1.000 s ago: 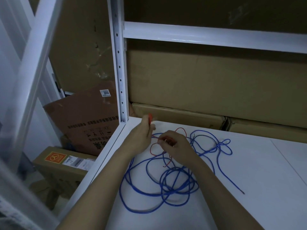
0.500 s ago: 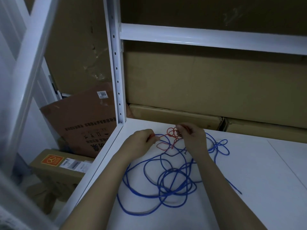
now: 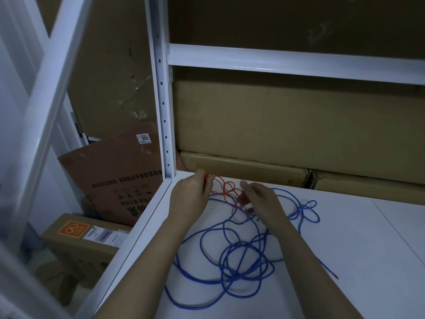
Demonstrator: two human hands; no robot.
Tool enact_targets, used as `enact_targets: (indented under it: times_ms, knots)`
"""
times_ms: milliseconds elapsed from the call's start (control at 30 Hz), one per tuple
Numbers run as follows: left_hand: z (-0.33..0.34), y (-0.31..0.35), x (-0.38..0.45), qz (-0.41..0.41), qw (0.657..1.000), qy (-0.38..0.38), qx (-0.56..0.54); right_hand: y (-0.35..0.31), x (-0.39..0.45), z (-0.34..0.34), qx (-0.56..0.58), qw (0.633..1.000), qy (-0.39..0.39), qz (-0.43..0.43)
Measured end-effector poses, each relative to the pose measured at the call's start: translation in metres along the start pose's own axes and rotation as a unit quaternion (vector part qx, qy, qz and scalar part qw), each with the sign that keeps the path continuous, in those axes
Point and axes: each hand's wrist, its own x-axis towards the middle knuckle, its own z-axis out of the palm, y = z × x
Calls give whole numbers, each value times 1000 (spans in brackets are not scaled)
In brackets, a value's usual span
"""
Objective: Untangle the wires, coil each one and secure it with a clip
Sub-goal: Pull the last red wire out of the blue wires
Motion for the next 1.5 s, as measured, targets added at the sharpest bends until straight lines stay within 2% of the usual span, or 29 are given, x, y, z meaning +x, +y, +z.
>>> enact_targets:
  times_ms: [33, 133, 233, 333, 433, 500, 733, 833, 1000, 1133, 1233, 1300, 1400, 1433, 1500]
  knots:
    - [0, 0, 0, 15, 1000, 9, -2, 0, 0, 0, -48, 999, -15, -10]
    - [0, 3, 0, 43, 999, 24, -17, -3, 3, 6, -70, 994, -63, -48]
    - [-2, 7, 0, 41, 998, 24, -42, -8, 4, 13, -60, 994, -42, -77]
    - [-1, 11, -3, -14, 995, -19, -95, -12, 3, 20, 30, 998, 8, -57]
    - [3, 10, -5, -87, 981, -84, -151, -13, -1, 29, 87, 995, -8, -47]
    - [3, 11, -5, -106, 976, -110, -157, -14, -3, 33, 118, 991, -15, -54]
    - [5, 16, -7, -157, 961, -111, -199, -16, -9, 39, 118, 989, -20, -90]
    - [5, 18, -6, -154, 965, -110, -179, -16, -11, 40, 120, 987, -18, -108]
    - [2, 19, -5, -95, 982, -121, -112, -14, -11, 39, 122, 987, -8, -103]
    - [1, 21, -7, -74, 981, -120, -134, -14, -10, 38, 124, 987, 19, -98]
    - [0, 24, -5, -116, 966, -101, -206, -15, -8, 35, 119, 989, 15, -85]
    - [-3, 27, -4, -145, 945, -94, -278, -13, -7, 34, 80, 993, 3, -84]
    - [-9, 28, -3, -178, 915, -70, -356, -4, 0, 31, -19, 992, 88, -90]
    - [-10, 27, -4, -190, 907, -58, -372, -3, 2, 29, -19, 991, 114, -74]
    - [-14, 25, -3, -206, 896, -44, -391, -1, 6, 24, 19, 994, 108, 1]
